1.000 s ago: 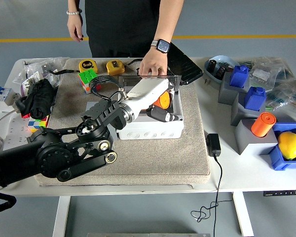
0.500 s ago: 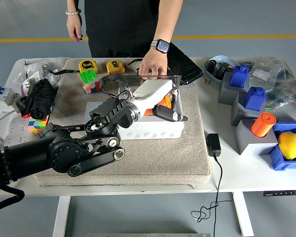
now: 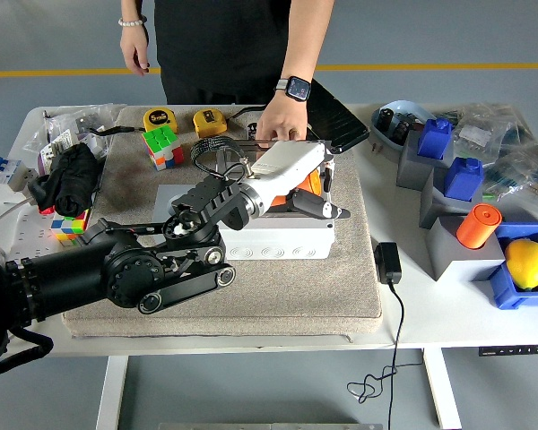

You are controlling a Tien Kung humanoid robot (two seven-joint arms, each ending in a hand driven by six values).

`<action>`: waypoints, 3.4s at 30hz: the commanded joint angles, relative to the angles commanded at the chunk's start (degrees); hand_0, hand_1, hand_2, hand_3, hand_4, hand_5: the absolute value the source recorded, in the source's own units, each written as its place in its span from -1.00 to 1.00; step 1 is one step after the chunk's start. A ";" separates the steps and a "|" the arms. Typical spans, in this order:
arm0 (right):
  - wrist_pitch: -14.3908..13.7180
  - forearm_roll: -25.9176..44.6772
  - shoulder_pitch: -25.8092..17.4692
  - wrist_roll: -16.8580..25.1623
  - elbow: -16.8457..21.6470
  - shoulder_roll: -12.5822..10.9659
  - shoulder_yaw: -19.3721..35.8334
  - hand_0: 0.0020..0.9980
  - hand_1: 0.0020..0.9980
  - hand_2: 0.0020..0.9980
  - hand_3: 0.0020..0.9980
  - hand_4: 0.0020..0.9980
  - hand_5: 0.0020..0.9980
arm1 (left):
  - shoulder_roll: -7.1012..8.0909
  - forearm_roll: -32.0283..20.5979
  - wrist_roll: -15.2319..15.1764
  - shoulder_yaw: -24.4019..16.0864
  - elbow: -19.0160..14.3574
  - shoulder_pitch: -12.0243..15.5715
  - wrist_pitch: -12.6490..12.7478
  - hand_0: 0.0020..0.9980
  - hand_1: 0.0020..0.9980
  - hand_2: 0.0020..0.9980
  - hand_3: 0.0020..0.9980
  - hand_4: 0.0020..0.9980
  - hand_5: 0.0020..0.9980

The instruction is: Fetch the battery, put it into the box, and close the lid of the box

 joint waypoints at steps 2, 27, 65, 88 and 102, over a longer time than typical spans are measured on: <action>-0.02 -0.05 0.00 -0.01 0.03 -0.03 0.01 0.24 0.33 0.35 0.15 0.88 -0.10 | -0.03 -0.04 -0.32 0.16 0.47 0.03 -0.03 -0.57 -0.56 -0.51 -0.28 1.00 -0.03; -0.21 -0.51 -0.33 0.06 0.40 0.13 1.08 0.24 0.33 0.35 0.15 0.88 -0.10 | 2.83 3.96 -0.92 -4.04 -5.48 3.24 -0.93 -0.39 0.05 0.05 0.01 1.00 -0.06; -0.30 -0.77 -0.73 0.11 0.50 0.30 1.52 0.24 0.33 0.35 0.15 0.88 -0.10 | 10.34 -2.95 -9.64 -8.73 -15.10 13.18 4.22 -0.30 0.10 0.11 0.10 1.00 -0.07; -0.40 -1.06 -0.70 0.19 0.90 0.31 1.83 0.24 0.33 0.35 0.15 0.89 -0.09 | 7.26 -4.69 -9.07 -5.40 -8.55 12.13 3.26 -0.05 0.28 0.25 0.21 0.98 -0.06; -0.51 -1.47 -0.78 0.23 1.38 0.26 2.40 0.24 0.33 0.35 0.15 0.89 -0.09 | 9.90 -3.76 -8.34 -7.84 -7.77 13.19 2.71 -0.11 0.23 0.22 0.18 0.98 -0.05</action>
